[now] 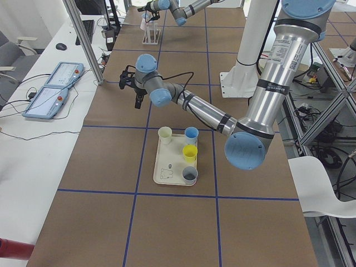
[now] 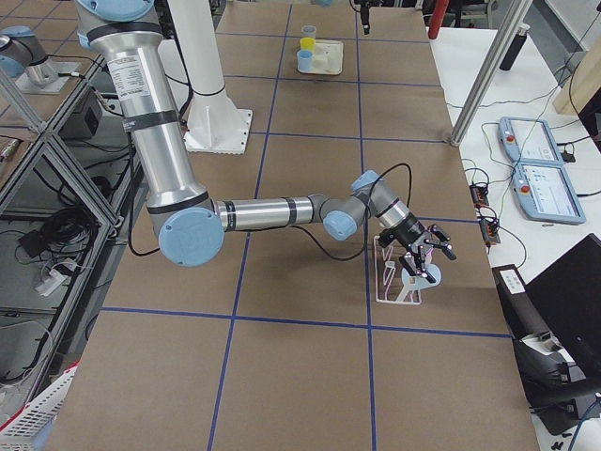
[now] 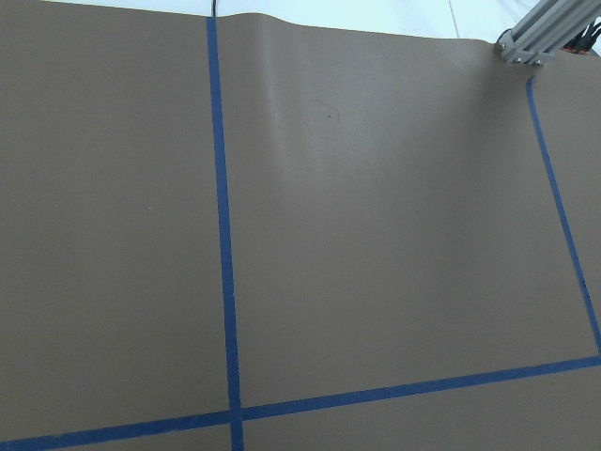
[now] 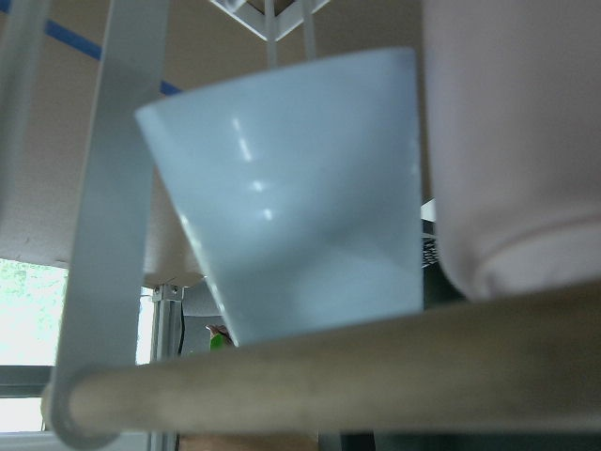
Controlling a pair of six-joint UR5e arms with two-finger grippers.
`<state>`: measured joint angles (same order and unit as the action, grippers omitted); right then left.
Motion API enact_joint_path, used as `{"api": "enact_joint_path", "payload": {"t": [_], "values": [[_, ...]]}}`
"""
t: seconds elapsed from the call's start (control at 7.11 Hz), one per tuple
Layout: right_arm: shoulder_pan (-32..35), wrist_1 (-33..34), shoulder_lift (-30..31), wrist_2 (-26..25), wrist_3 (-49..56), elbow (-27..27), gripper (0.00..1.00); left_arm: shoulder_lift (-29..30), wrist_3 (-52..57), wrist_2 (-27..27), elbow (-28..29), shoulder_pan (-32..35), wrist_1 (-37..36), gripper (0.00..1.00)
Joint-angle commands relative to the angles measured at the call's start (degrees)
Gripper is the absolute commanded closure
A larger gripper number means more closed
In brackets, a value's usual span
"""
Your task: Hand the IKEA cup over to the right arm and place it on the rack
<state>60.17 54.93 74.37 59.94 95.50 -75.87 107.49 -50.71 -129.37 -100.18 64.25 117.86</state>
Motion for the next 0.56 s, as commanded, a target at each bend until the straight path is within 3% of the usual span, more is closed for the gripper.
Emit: {"api": "enact_joint_path", "payload": {"t": [0.0,0.42], "values": [[0.0,0.0,-0.3,0.0,-0.2,-0.8,0.01,0.0,0.0,0.0,-0.2,0.0,0.0,0.0],[1.0,0.3,-0.8,1.6,-3.9,-6.2,0.01,-0.1,0.0,0.2,-0.4,0.2,0.1,0.0]]}}
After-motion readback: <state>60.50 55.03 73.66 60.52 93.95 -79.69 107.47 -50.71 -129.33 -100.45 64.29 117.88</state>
